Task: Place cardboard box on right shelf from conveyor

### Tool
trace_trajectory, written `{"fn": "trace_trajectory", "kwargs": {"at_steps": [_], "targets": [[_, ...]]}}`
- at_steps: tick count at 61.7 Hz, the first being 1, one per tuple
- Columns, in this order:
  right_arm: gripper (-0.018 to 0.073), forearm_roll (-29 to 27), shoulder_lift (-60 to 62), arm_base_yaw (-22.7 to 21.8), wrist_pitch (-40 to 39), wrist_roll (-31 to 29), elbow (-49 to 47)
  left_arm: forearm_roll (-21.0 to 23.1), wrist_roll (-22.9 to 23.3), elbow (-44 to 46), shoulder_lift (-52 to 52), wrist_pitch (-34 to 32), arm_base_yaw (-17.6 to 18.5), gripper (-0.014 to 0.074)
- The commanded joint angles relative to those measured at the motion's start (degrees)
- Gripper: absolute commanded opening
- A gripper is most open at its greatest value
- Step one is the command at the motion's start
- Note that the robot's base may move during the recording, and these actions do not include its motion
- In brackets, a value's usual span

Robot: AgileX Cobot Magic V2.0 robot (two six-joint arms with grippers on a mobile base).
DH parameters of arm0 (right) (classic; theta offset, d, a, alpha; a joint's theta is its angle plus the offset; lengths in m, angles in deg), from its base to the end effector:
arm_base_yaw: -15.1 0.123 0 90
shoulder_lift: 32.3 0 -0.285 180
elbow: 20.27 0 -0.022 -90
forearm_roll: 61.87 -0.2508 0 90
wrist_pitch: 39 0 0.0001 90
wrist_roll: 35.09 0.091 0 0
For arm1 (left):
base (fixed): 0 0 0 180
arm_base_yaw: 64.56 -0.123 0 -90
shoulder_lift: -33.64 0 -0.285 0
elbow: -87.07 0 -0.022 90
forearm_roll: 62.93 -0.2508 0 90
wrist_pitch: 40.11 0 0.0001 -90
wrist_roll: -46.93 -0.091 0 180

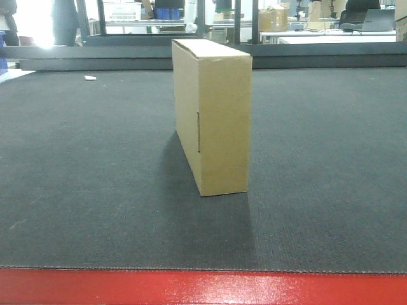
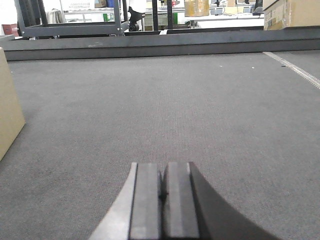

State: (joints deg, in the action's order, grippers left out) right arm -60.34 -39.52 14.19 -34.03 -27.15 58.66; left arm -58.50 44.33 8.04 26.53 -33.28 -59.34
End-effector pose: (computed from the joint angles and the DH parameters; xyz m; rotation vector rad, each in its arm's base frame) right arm 0.0570 -0.0011 0.1957 0.1034 1.5874 0.0731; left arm 0.0565 -0.0060 0.1923 0.0555 1.6223 -0.1018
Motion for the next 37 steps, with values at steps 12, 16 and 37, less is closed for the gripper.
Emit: {"fn": "trace_trajectory", "kwargs": {"at_steps": [12,16,37], "targets": [[0.0067,0.09,1.11,0.07,-4.98,-0.18,-0.28,0.34,-0.02,-0.44,0.85,-5.06,0.06,-0.0116],[0.0067,0.09,1.11,0.07,-4.98,-0.18,-0.28,0.34,-0.02,-0.44,0.85,-5.06,0.06,-0.0116],[0.0067,0.18,1.11,0.07,-4.98,-0.18,-0.28,0.34,-0.02,-0.44,0.85,-5.06,0.06,-0.0116]]}}
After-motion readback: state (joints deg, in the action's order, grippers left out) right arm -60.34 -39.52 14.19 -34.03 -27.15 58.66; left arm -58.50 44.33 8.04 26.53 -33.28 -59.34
